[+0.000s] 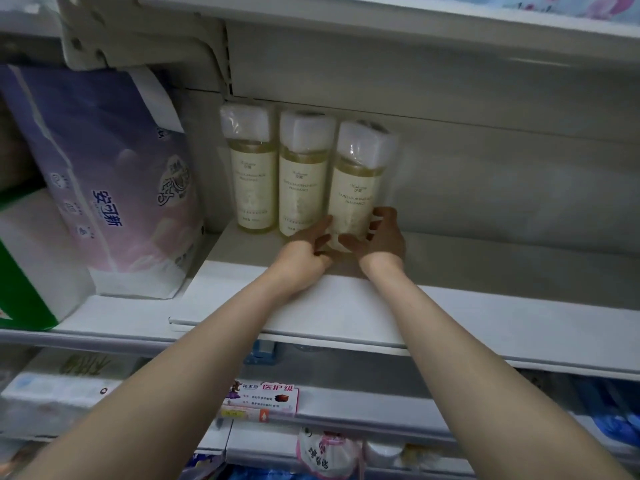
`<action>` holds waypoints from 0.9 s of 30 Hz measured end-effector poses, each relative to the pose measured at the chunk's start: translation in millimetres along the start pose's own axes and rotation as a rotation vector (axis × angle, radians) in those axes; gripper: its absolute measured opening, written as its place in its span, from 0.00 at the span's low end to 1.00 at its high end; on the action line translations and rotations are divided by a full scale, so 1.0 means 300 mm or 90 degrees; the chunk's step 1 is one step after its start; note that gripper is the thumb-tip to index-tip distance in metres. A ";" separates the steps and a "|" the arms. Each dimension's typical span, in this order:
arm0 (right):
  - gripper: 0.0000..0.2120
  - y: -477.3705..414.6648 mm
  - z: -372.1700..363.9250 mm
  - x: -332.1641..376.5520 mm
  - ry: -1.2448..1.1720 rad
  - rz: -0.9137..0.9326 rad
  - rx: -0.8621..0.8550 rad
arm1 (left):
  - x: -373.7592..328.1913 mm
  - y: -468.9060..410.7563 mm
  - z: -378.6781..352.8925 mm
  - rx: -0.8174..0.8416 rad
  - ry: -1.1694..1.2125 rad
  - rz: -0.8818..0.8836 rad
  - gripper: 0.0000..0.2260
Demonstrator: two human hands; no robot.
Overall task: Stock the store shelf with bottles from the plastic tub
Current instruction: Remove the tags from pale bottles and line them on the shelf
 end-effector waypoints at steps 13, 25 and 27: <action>0.31 -0.008 -0.001 0.004 0.004 -0.006 0.026 | -0.019 -0.018 -0.012 -0.014 -0.009 0.014 0.31; 0.19 0.251 0.046 0.066 0.042 0.012 0.035 | -0.032 0.178 0.046 -0.011 -0.057 -0.069 0.25; 0.17 0.320 0.038 0.084 0.048 0.027 0.023 | -0.032 0.241 0.077 -0.018 -0.067 -0.088 0.23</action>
Point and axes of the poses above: each hand's wrist, its own y-axis away from the middle knuckle, its own z-axis out of the back of the hand, x = y × z, the point moved 1 cm from there along -y, towards the middle knuckle, and after that the axes turned 14 degrees about -y, right-handed, at the moved point
